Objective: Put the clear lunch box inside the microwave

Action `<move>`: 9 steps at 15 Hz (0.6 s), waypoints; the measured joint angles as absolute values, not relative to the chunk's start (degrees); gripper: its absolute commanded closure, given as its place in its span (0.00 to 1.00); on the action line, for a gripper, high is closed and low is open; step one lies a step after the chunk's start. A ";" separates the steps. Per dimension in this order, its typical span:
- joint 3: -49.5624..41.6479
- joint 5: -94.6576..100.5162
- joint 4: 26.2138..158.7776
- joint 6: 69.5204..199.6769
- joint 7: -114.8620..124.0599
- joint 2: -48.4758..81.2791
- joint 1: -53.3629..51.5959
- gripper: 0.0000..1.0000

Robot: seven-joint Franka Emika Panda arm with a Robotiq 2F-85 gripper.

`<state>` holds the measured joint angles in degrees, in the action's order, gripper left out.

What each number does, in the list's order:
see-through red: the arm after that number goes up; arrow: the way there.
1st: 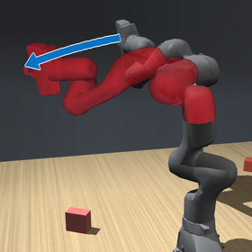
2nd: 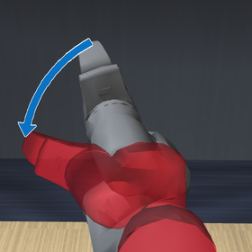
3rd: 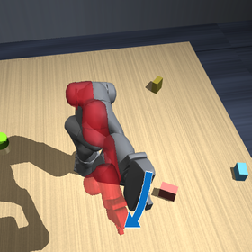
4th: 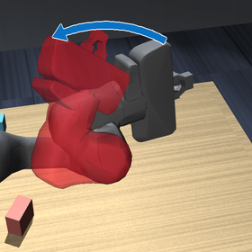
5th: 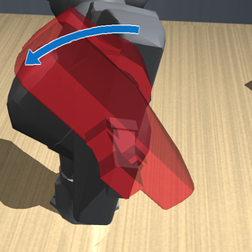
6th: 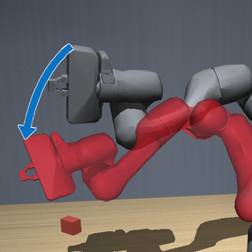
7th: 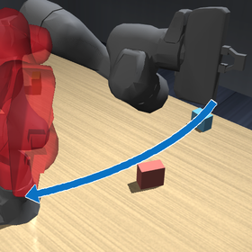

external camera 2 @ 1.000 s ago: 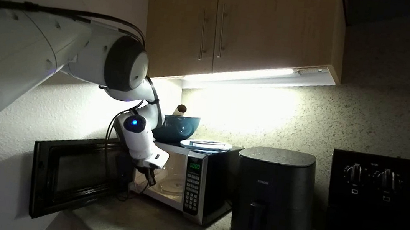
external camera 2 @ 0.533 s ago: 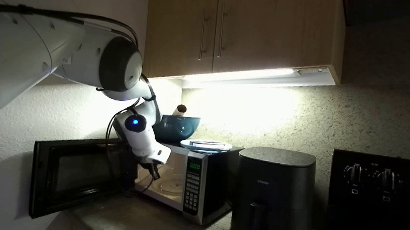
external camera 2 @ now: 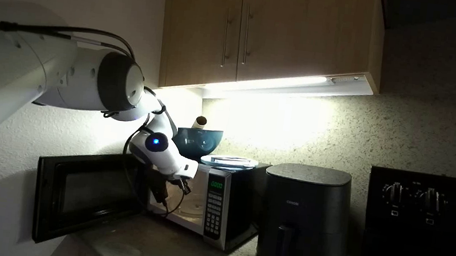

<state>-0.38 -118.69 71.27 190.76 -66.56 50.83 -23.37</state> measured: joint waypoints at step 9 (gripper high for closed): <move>-2.50 -119.42 69.73 190.69 -66.27 52.36 -25.15 0.77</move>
<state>-2.50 -119.42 69.73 190.69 -66.27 52.36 -25.15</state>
